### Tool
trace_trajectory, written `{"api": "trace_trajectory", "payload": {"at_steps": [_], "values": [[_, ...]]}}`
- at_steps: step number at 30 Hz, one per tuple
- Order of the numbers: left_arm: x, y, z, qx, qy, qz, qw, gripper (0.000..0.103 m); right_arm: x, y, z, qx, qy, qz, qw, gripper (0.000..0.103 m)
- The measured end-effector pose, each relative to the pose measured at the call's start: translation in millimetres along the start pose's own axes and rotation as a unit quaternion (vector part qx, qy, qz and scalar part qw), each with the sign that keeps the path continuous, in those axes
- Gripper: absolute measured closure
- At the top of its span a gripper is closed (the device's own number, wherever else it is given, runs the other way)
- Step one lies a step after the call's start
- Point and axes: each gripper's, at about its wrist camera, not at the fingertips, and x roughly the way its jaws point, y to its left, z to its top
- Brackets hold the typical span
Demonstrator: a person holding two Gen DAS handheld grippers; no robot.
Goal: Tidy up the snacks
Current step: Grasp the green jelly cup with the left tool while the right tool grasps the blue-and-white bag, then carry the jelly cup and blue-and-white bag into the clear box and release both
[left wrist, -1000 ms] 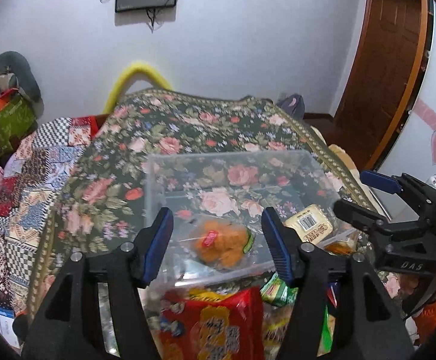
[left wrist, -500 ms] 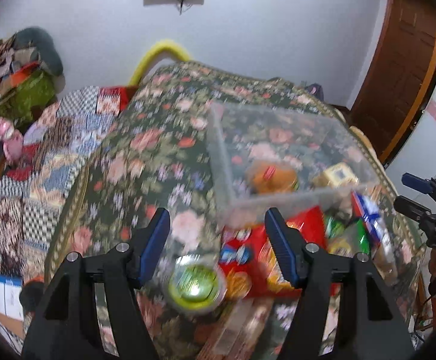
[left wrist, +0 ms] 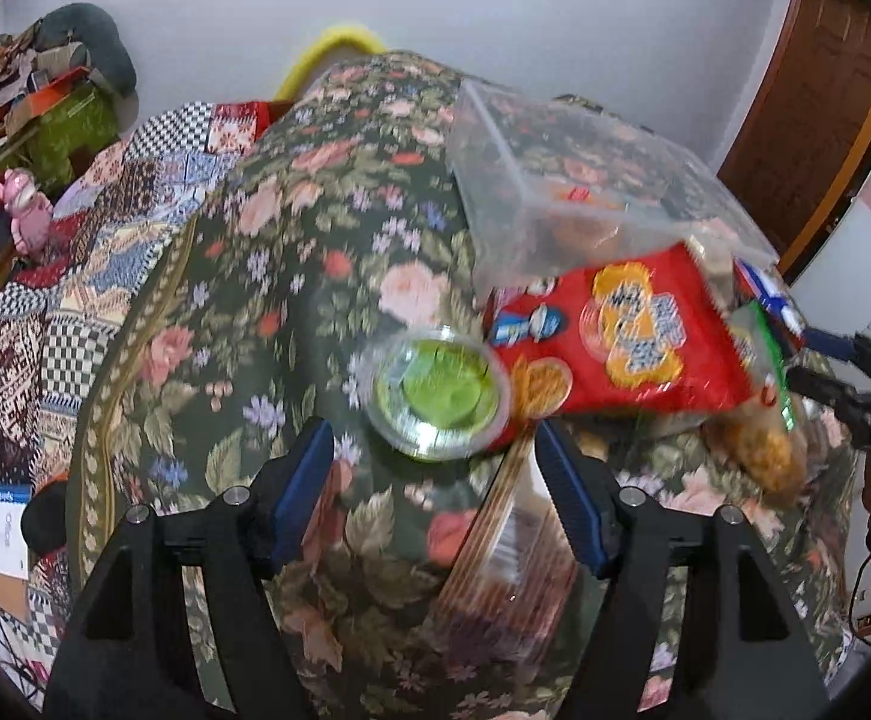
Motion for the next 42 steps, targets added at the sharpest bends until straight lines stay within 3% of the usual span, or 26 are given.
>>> {"api": "trace_trajectory", "payload": {"at_steps": [5,15,21,32,42], "values": [[16,2,0,-0.005,0.011,0.008,0.9999,0.034,13,5,6,-0.005,0.01,0.005,1.0,0.02],[32,2,12,0.007,-0.01,0.011,0.9999,0.034,26,12,13,-0.03,0.011,0.008,0.999,0.021],[31,3,9,0.005,-0.024,0.002,0.9997,0.044,23,13,9,-0.031,0.001,0.013,0.999,0.029],[-9,4,5,-0.005,-0.051,0.007,0.9987,0.045,-4,10,8,-0.021,-0.024,0.019,0.999,0.034],[-47,-17,33,0.005,-0.098,-0.008,0.9951,0.045,-42,3,31,-0.013,-0.082,0.008,0.997,0.034]]}}
